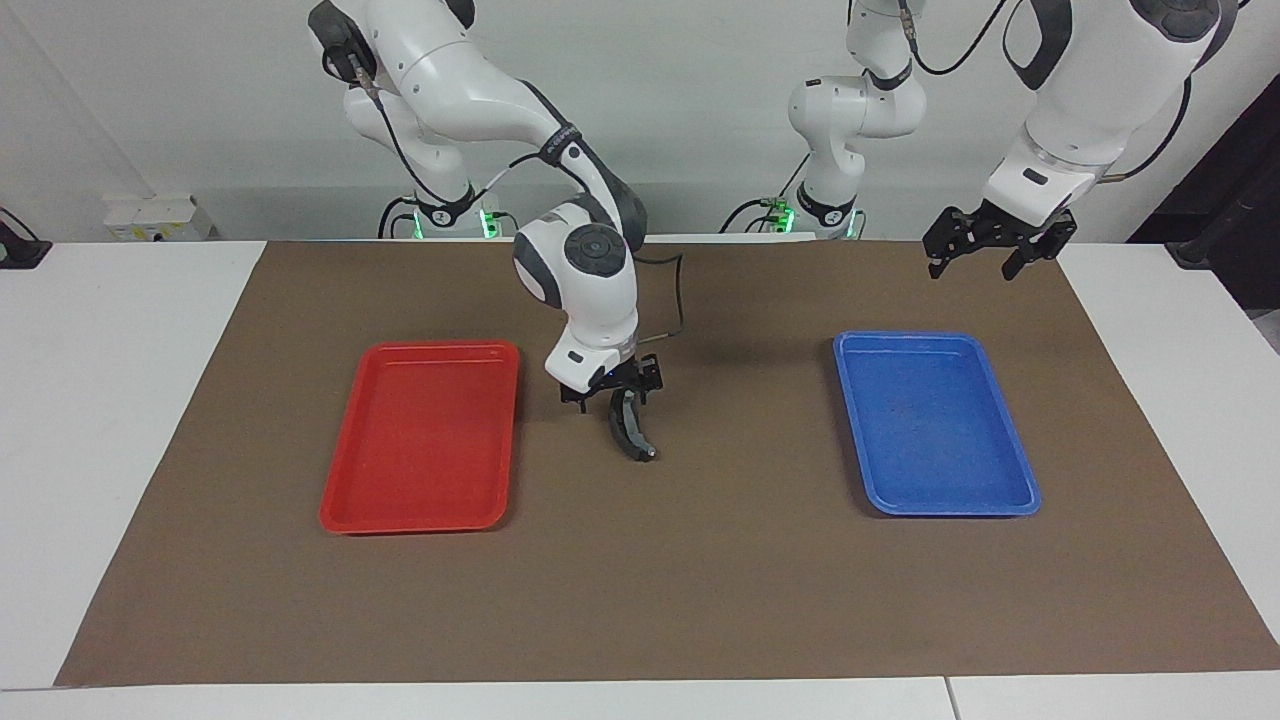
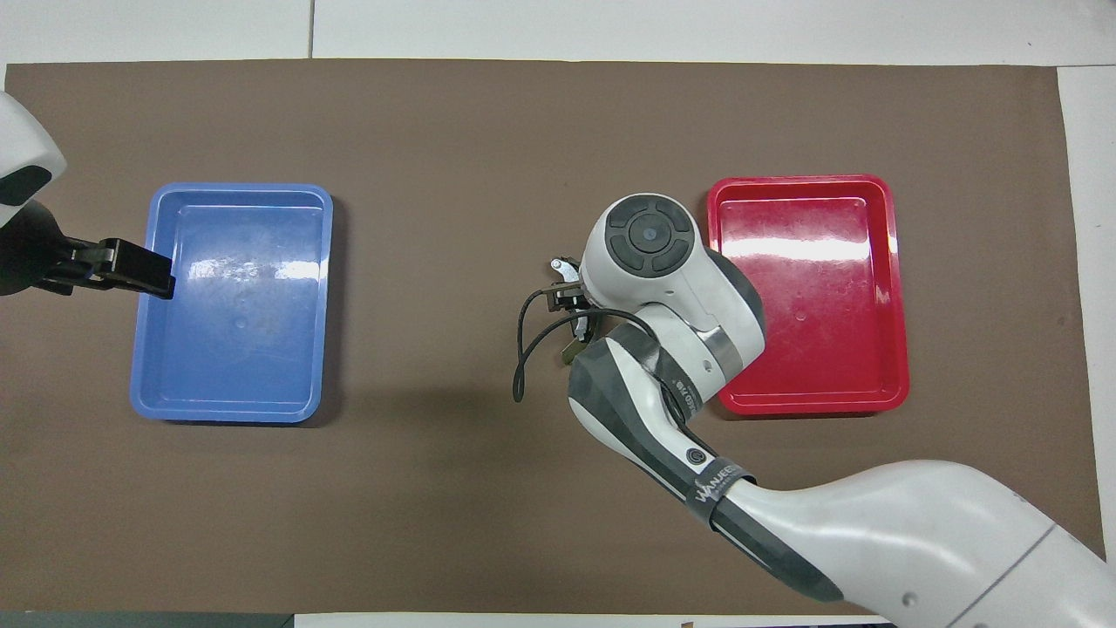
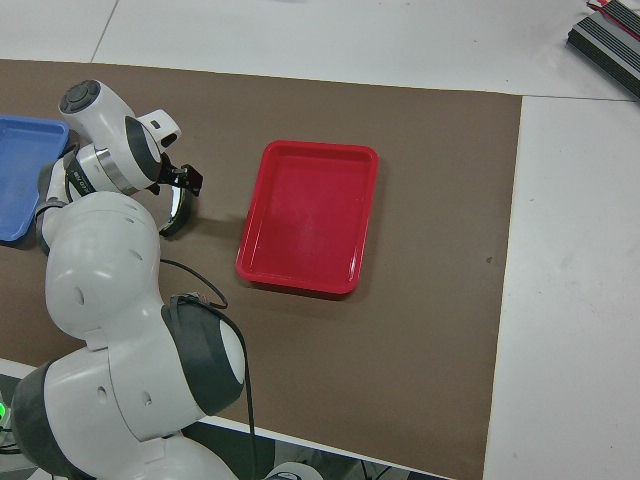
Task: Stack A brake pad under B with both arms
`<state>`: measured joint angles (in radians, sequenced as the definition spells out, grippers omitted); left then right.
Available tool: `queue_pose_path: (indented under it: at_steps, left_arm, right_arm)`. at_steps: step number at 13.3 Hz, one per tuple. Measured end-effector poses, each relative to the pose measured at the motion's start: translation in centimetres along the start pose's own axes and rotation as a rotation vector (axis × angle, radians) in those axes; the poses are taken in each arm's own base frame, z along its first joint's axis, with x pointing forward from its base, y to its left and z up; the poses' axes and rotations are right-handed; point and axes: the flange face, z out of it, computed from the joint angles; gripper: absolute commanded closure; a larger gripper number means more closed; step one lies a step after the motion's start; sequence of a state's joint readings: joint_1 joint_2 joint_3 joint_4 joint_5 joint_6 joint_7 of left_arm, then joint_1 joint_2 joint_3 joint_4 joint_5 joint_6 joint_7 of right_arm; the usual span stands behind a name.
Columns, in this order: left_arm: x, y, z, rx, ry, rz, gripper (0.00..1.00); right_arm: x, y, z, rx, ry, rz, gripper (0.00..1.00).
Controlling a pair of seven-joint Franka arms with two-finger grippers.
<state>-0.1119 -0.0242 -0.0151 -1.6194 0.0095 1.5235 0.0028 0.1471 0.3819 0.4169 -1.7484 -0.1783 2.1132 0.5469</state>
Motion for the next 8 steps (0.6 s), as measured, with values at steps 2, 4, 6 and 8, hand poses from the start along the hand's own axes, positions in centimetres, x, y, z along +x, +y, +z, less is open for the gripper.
queue_pose_path:
  at_steps: [2, 4, 6, 8]
  left_arm:
    - [0.0, 0.0, 0.1, 0.0, -0.001, 0.0, 0.0]
    - [0.0, 0.0, 0.1, 0.0, -0.001, 0.0, 0.0]
    - [0.0, 0.0, 0.1, 0.0, 0.001, 0.0, 0.0]
    - [0.1, 0.0, 0.1, 0.0, 0.005, 0.0, 0.0]
  right_arm:
    - [0.0, 4.0, -4.4, -0.059, -0.014, 0.015, 0.0]
    - [-0.6, 8.8, -8.1, -0.11, -0.063, 0.006, 0.0]
    - [-1.0, 15.0, -11.3, -0.065, -0.123, 0.034, 0.0]
    - [-1.9, 22.8, -15.3, -0.033, -0.135, 0.072, 0.0]
